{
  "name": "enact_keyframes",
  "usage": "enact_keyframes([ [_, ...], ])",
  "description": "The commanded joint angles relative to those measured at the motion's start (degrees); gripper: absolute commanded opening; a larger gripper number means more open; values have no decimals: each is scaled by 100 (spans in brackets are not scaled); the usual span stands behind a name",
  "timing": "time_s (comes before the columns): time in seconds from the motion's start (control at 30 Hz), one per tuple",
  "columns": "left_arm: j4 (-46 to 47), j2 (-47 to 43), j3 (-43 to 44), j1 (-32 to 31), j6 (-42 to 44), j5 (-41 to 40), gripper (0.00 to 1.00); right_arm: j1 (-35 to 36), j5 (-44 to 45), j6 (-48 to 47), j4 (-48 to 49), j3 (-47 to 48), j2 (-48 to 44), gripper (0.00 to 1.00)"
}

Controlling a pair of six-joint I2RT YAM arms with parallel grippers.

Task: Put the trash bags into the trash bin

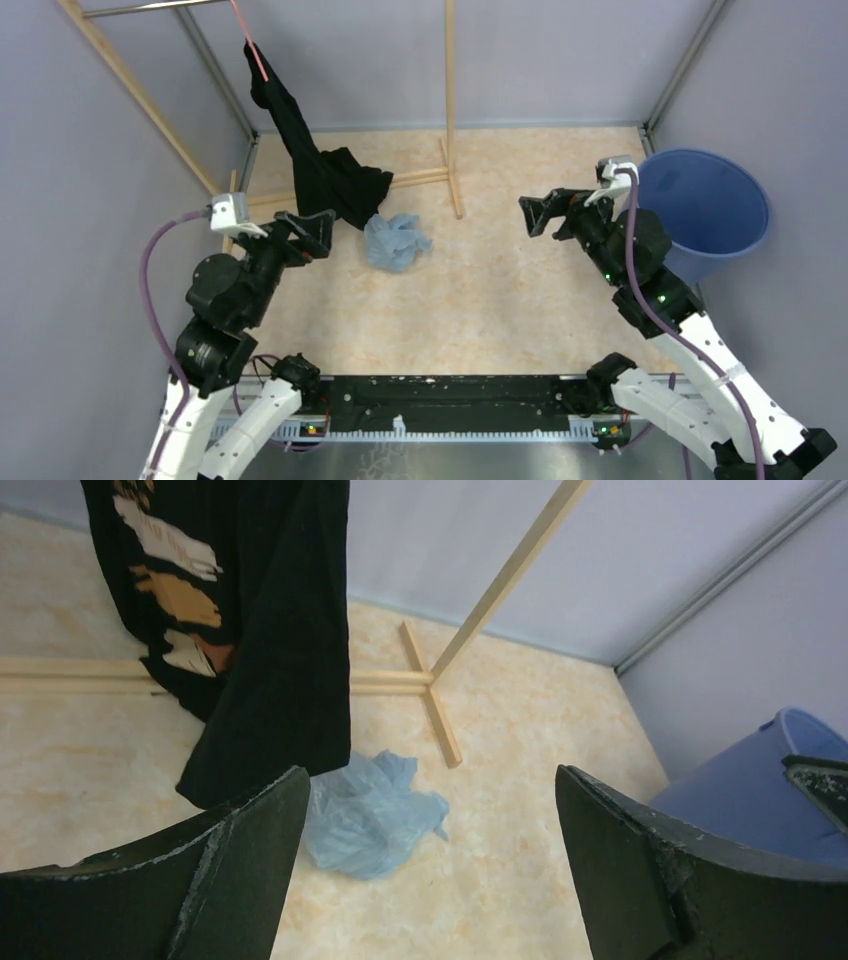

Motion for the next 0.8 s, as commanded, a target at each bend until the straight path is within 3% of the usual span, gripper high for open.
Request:
enact_keyframes([
  [0.0,29,216,-344,17,-179,406,98,30,460,176,-74,259,59,99],
  [0.17,517,317,-995,17,-264,1486,98,35,267,135,-39,136,131,99],
  [0.27,909,401,-1471,17,-488,1753,98,35,531,732,-132,62,139,99],
  [0.5,1522,1353,-2025,22,-467,2288,96,36,-662,916,-197,21,111,99],
  [0.67,2331,2217,-2192,18,-216,2232,95,28,-1667,825,123,-290,-176,99],
  [0.77,2474,2804,-2034,17,57,1927,95,32,-1719,811,275,-528,-345,99],
])
